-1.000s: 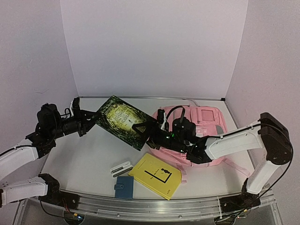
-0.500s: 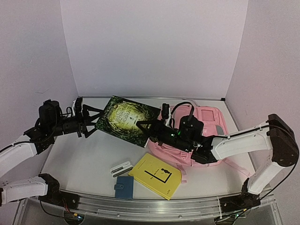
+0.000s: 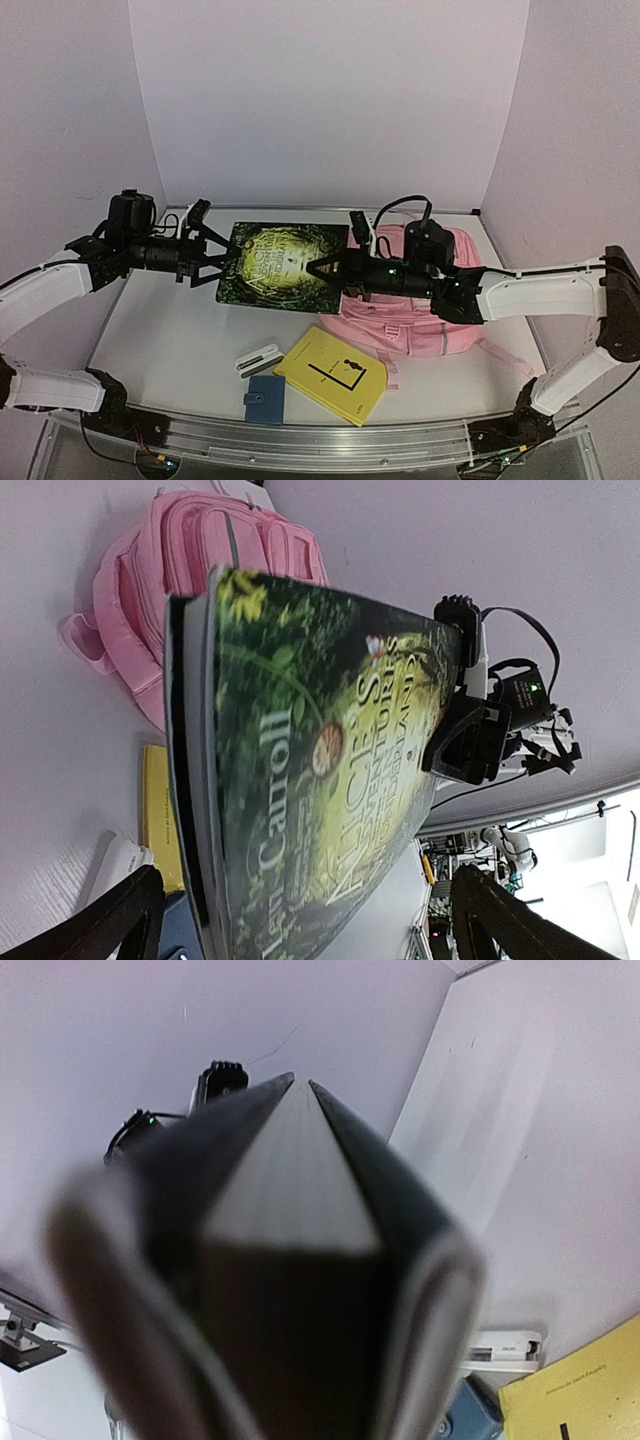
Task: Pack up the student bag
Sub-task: Pick up the book from the center of the board.
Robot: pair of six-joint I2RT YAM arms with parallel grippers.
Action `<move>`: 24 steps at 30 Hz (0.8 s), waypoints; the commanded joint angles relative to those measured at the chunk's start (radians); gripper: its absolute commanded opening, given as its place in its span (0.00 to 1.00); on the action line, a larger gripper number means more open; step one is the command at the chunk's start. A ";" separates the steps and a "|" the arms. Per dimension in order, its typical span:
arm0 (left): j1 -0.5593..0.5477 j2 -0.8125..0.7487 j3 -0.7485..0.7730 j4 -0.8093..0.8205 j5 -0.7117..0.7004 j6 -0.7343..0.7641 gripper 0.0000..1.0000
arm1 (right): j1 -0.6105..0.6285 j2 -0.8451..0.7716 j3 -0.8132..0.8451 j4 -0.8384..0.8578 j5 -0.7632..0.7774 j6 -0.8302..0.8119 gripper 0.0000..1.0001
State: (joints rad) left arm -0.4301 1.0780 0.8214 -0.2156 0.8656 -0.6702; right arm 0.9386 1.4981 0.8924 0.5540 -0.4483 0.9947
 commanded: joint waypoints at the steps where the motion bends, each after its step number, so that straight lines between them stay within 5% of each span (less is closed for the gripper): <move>1: 0.001 0.010 0.065 -0.002 0.104 0.067 1.00 | 0.004 -0.062 0.085 0.096 -0.152 -0.015 0.00; 4: 0.001 0.014 0.047 0.058 0.153 0.030 0.94 | 0.003 -0.061 0.090 0.096 -0.153 -0.020 0.00; 9: 0.000 -0.007 0.011 0.120 0.198 -0.015 0.55 | 0.004 -0.055 0.092 0.096 -0.129 -0.033 0.00; 17: 0.001 -0.067 -0.042 0.197 0.176 -0.075 0.10 | -0.016 -0.054 0.065 0.092 -0.071 -0.044 0.01; 22: 0.002 -0.041 -0.047 0.203 0.130 -0.118 0.00 | -0.067 -0.059 0.006 0.078 -0.022 -0.047 0.41; 24: 0.010 -0.032 -0.035 0.178 0.097 -0.127 0.00 | -0.081 -0.065 -0.015 0.047 0.009 -0.074 0.67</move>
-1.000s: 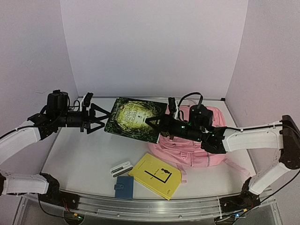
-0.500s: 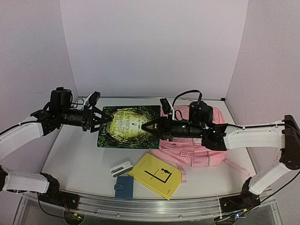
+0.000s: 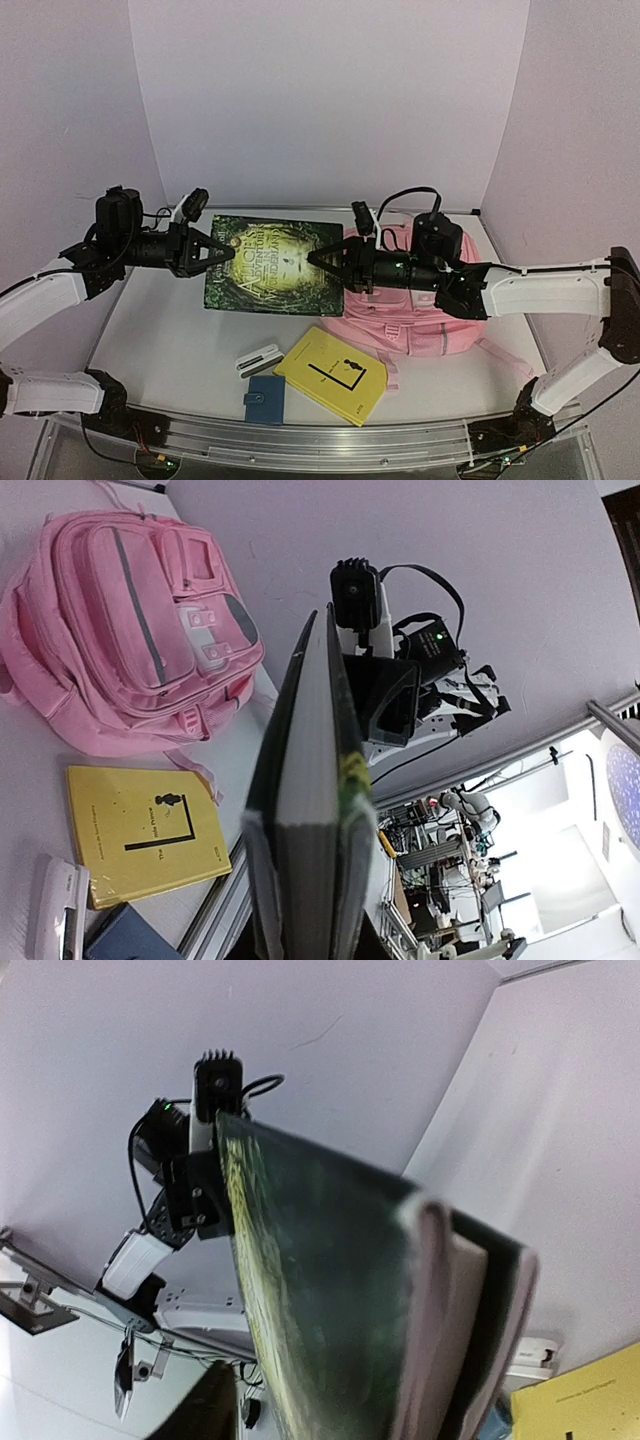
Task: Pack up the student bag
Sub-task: Pick up the book from the center of the board, then place the book in the student bag.
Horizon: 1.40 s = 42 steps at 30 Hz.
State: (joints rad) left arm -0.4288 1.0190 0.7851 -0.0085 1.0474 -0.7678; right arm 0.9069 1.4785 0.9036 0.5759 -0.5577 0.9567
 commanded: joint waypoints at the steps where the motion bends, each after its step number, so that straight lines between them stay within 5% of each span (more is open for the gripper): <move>1: 0.017 0.027 0.006 -0.046 -0.108 -0.033 0.00 | -0.050 -0.049 -0.027 -0.022 0.146 -0.061 0.76; 7: 0.143 -0.002 0.016 -0.127 -0.226 -0.072 0.00 | -0.045 -0.058 0.054 -0.400 0.449 -0.277 0.98; 13: 0.233 0.019 -0.039 -0.087 -0.235 -0.121 0.00 | 0.026 0.079 0.238 -0.775 0.850 -0.420 0.98; 19: 0.261 0.024 -0.081 -0.073 -0.242 -0.120 0.00 | 0.055 0.317 0.424 -0.953 1.111 -0.486 0.96; 29: 0.266 -0.073 -0.074 -0.224 -0.296 -0.044 0.00 | 0.055 0.616 0.630 -1.099 1.328 -0.428 0.66; 33: 0.266 -0.099 -0.062 -0.277 -0.309 -0.018 0.00 | 0.055 0.630 0.637 -1.125 1.358 -0.394 0.23; 36: 0.266 -0.094 -0.050 -0.279 -0.291 -0.002 0.00 | 0.055 0.565 0.623 -1.128 1.345 -0.369 0.01; 42: 0.230 -0.041 -0.035 -0.179 -0.245 -0.049 0.00 | 0.055 0.310 0.591 -1.041 1.223 -0.388 0.00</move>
State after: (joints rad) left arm -0.1725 0.9628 0.6807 -0.3278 0.7435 -0.8034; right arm 0.9704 2.0199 1.4952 -0.5107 0.6989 0.5758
